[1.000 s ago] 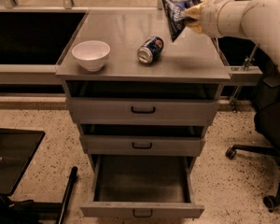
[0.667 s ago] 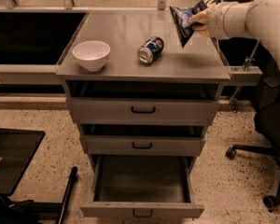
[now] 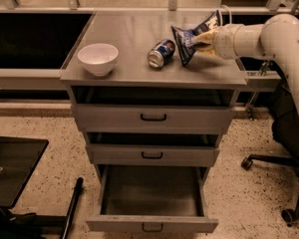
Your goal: Pick blue chip bag from bottom drawer and place on counter
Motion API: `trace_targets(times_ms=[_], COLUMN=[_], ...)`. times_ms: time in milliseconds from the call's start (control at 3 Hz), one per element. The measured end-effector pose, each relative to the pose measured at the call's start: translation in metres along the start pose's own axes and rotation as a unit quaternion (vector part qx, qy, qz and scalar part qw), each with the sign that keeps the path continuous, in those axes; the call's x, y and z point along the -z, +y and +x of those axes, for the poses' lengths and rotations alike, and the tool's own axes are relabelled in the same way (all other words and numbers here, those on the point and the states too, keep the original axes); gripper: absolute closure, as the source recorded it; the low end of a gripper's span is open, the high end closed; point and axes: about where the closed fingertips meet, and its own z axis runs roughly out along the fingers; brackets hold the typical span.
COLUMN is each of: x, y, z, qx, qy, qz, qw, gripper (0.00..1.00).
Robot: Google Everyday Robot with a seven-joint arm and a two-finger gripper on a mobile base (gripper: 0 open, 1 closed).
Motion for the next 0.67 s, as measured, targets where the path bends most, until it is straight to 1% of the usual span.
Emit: trace_targets(times_ms=[333,667], x=[-0.041,-0.0434], y=[-0.0107,-0.0119], z=[-0.0301,-0.0312], qx=[-0.021,-0.022], qy=[-0.069,-0.072], qz=[0.048,0.051], qw=[0.9962,0.9958], gripper=[1.0,0.82])
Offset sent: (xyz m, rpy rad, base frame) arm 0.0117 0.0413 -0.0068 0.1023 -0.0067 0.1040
